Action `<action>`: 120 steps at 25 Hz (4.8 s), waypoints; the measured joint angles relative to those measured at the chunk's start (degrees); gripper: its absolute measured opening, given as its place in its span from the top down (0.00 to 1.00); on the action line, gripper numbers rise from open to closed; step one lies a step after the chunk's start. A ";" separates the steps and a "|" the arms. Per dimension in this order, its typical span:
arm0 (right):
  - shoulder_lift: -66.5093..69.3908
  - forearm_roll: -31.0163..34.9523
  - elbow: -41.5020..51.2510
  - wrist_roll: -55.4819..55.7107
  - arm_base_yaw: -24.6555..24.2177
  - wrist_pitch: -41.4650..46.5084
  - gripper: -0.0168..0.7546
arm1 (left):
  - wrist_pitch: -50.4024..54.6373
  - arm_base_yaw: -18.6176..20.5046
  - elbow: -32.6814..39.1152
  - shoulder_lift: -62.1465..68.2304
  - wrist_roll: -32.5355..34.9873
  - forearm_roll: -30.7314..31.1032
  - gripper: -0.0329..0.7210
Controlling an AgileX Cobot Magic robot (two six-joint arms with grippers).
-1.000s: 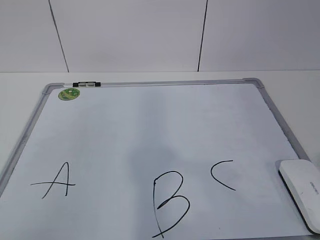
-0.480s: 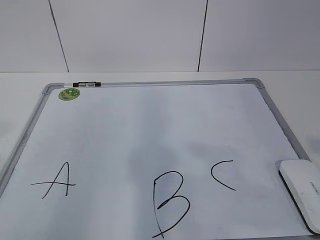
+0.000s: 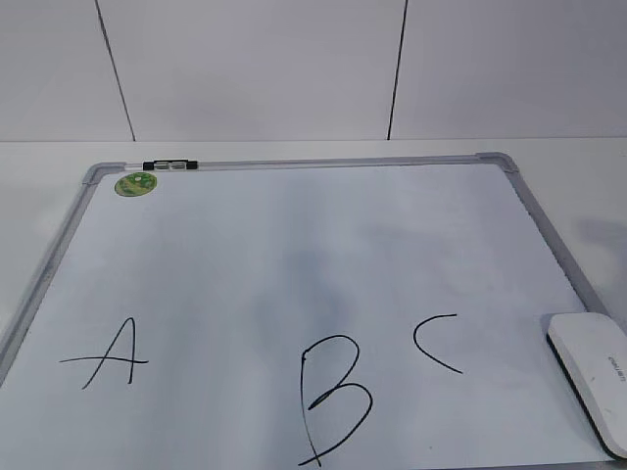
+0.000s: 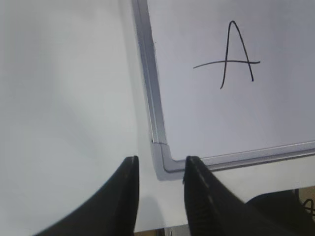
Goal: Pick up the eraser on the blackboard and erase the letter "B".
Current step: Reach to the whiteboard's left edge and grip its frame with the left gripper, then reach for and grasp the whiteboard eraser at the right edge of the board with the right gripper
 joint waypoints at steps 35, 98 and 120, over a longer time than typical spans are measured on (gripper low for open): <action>18.28 2.28 -3.92 -0.86 1.60 -4.32 0.44 | -14.02 0.00 -26.90 53.97 0.82 1.89 0.58; 36.30 -5.14 -4.04 2.43 12.33 -15.95 0.26 | -13.36 -0.02 -27.52 57.40 0.64 0.88 0.89; 45.48 -5.36 -4.04 3.54 12.33 -21.52 0.14 | -12.82 -0.02 -27.60 57.40 0.64 0.88 0.89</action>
